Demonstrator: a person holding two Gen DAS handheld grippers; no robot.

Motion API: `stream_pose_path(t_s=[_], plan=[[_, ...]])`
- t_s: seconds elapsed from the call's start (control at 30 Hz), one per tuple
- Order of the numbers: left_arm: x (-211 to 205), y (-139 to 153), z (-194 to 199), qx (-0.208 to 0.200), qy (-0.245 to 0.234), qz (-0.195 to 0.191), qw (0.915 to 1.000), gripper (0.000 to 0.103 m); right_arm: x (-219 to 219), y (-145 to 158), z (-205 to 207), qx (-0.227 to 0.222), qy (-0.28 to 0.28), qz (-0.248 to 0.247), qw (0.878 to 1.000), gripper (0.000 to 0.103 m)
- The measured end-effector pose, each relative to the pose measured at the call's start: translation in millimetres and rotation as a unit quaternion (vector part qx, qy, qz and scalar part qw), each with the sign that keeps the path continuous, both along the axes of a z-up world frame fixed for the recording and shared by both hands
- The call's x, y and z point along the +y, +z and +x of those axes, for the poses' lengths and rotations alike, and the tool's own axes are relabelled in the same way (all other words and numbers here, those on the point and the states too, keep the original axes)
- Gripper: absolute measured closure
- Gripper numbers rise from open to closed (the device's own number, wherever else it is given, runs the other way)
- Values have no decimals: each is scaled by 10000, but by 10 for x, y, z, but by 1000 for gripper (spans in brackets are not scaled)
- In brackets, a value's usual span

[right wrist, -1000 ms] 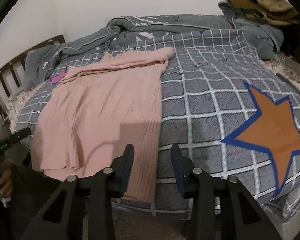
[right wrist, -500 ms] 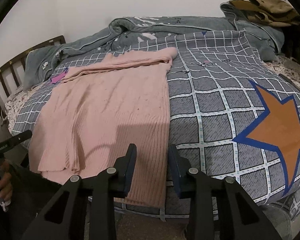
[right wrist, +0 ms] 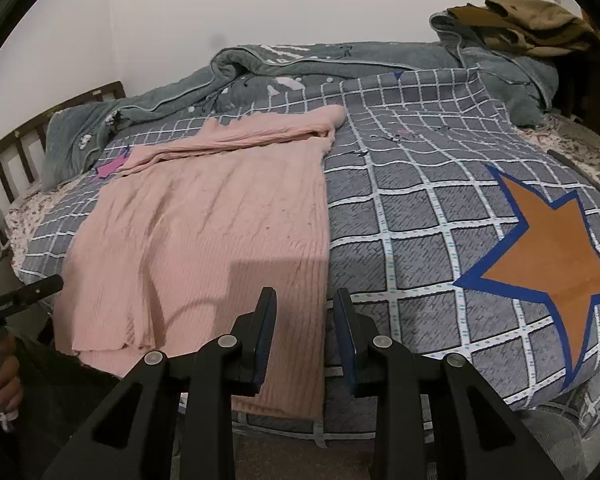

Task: Fold small clothes

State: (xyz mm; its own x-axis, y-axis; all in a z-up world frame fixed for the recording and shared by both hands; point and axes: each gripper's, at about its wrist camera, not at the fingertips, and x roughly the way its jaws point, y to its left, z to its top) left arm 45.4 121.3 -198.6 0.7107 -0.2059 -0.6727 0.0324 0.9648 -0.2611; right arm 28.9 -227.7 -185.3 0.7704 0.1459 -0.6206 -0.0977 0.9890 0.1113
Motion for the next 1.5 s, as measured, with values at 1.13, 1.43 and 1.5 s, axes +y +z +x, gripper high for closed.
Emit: stream_pose_path(t_s=[1.13, 1.43, 1.5], plan=[[-76, -36, 4, 39, -123, 179, 9998, 50, 25, -90, 81, 421, 163, 20, 9990, 74], [-136, -41, 31, 20, -229, 270, 9994, 60, 83, -133, 99, 544, 285, -17, 9981, 78], [-176, -45, 46, 3, -261, 357, 9990, 60, 116, -152, 110, 590, 329, -54, 9977, 78]])
